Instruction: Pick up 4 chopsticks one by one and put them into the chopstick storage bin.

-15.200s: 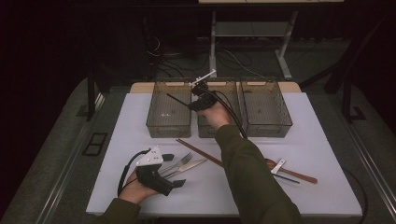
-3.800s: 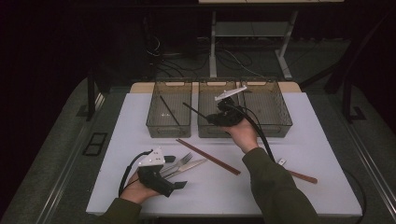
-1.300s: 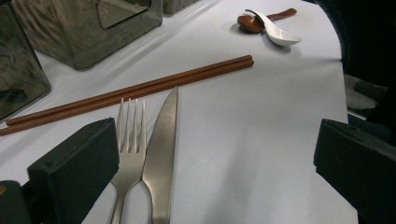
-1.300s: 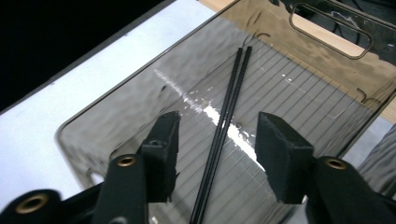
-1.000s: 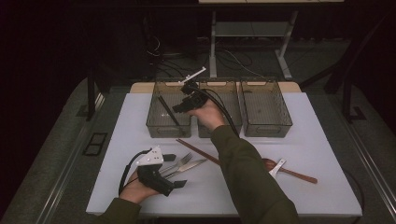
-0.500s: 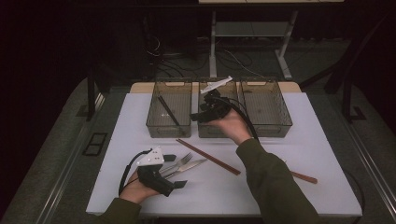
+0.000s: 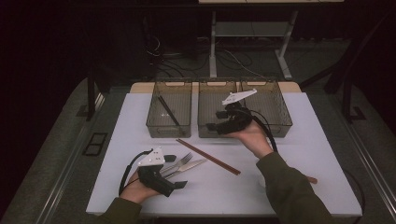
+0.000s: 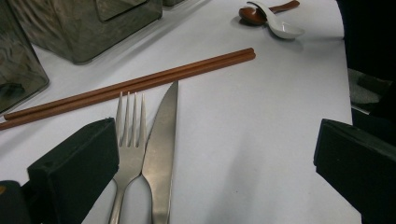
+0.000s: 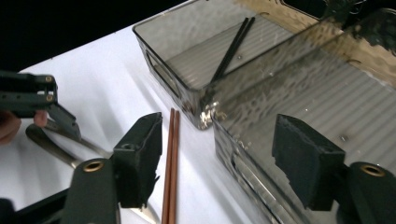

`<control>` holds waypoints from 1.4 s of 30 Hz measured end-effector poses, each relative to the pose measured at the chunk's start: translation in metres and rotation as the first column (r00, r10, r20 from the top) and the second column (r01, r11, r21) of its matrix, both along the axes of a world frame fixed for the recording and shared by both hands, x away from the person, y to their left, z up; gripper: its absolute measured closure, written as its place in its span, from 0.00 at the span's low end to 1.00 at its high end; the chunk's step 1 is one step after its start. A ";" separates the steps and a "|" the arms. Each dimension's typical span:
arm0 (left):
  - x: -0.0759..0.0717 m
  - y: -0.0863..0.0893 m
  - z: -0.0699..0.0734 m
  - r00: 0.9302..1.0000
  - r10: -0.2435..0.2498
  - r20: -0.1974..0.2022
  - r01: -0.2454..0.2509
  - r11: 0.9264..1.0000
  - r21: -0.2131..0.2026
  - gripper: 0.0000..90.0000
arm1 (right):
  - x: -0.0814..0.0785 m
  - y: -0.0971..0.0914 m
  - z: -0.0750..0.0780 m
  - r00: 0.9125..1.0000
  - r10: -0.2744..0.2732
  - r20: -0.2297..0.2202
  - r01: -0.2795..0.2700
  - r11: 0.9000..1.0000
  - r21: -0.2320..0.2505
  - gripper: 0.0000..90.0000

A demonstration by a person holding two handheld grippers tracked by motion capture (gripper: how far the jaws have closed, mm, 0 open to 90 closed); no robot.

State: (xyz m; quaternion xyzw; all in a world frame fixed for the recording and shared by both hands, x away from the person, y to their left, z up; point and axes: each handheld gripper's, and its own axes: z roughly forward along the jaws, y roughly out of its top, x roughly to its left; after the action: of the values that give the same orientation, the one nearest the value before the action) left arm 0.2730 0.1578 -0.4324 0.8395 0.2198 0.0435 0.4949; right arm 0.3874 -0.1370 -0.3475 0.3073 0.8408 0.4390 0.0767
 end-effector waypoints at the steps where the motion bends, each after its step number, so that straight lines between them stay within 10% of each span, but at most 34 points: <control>1: 0.000 0.000 0.000 1.000 0.001 0.000 -0.001 1.000 -0.002 0.00 | -0.002 -0.004 -0.001 1.000 -0.002 0.002 0.002 1.000 0.002 0.37; 25: -0.001 0.000 0.000 1.000 0.018 -0.002 -0.018 1.000 0.006 0.00 | -0.057 -0.085 -0.044 0.998 -0.068 -0.009 0.068 0.997 0.030 0.43; 42: -0.001 0.001 0.000 1.000 0.015 0.001 -0.015 1.000 0.009 0.00 | -0.071 -0.075 -0.070 0.995 0.032 -0.098 -0.036 0.998 -0.042 0.79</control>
State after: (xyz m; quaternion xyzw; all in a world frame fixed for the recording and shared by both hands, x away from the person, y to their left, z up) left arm 0.2722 0.1583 -0.4324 0.8402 0.2259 0.0486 0.4907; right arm 0.3161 -0.2121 -0.4180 0.3121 0.8581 0.4062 0.0349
